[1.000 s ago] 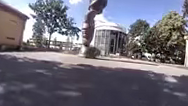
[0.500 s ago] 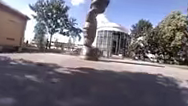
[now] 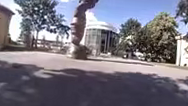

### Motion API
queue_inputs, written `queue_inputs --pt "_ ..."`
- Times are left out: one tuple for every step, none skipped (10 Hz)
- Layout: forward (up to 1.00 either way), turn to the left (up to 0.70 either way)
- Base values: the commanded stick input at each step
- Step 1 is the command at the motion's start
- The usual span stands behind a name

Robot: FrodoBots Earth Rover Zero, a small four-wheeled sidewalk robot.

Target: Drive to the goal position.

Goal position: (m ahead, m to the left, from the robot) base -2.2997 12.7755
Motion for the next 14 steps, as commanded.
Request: queue_inputs --pt "1.00 0.00" --pt "1.00 0.00" --pt "1.00 0.00" --pt "1.00 0.00" --pt "1.00 0.00" --pt "1.00 0.00" --pt "1.00 0.00" --pt "1.00 0.39" --pt "0.87 0.20" --pt "0.73 0.00" --pt "0.26 0.00" --pt "0.00 0.00" --pt "0.00 0.00" --pt "0.00 -0.03"
